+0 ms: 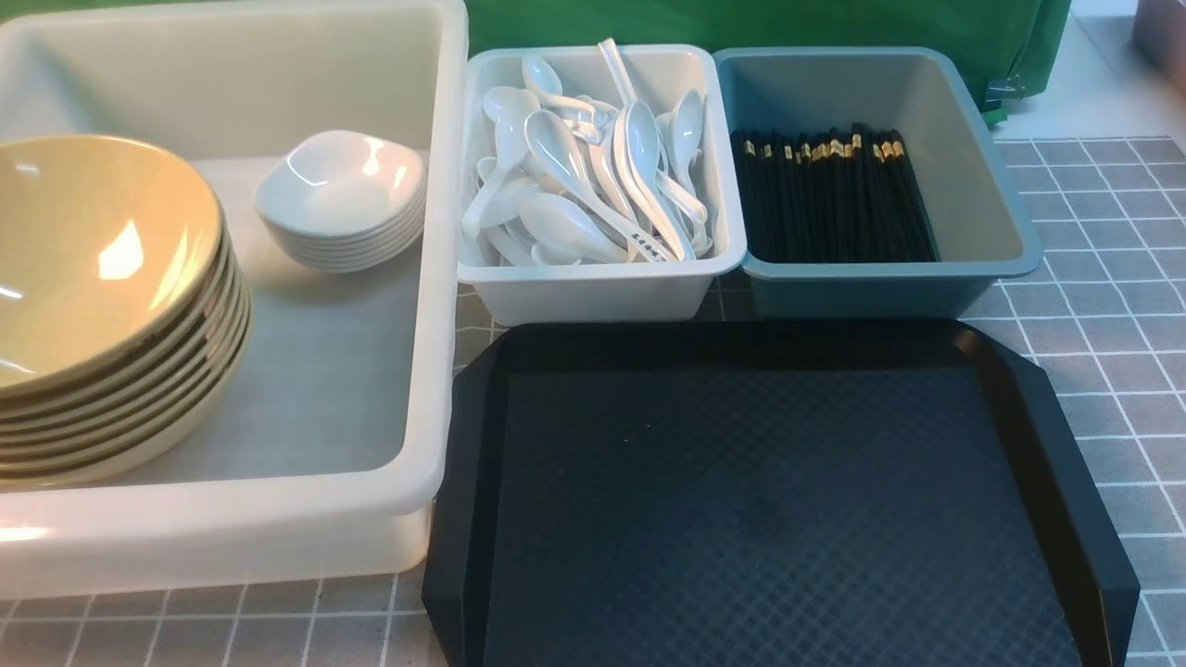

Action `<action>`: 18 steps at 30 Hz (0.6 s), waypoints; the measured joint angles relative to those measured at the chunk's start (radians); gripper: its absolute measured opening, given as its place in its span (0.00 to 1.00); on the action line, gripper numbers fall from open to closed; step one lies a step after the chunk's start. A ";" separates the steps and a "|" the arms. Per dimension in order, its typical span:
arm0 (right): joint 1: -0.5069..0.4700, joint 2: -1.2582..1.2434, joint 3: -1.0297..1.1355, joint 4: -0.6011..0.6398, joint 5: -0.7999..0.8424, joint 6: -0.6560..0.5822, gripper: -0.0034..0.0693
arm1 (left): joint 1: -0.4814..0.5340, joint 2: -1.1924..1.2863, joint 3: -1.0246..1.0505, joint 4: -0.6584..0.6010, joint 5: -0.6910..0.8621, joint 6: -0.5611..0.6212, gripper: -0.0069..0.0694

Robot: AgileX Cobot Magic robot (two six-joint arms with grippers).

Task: On grey table put chopsticks spoon bowls plates into blue grey white boxes.

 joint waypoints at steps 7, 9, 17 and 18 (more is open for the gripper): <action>0.000 0.000 0.000 0.000 0.000 -0.001 0.13 | 0.000 0.000 0.000 0.000 0.000 0.000 0.08; 0.000 0.000 0.000 0.000 0.000 -0.001 0.13 | 0.000 0.000 0.000 0.000 0.000 0.000 0.08; 0.000 0.000 0.000 0.000 0.000 -0.001 0.14 | 0.000 0.000 0.000 0.000 0.000 0.000 0.08; 0.000 0.000 0.000 0.000 0.000 -0.001 0.14 | 0.000 0.000 0.000 0.000 0.000 0.000 0.08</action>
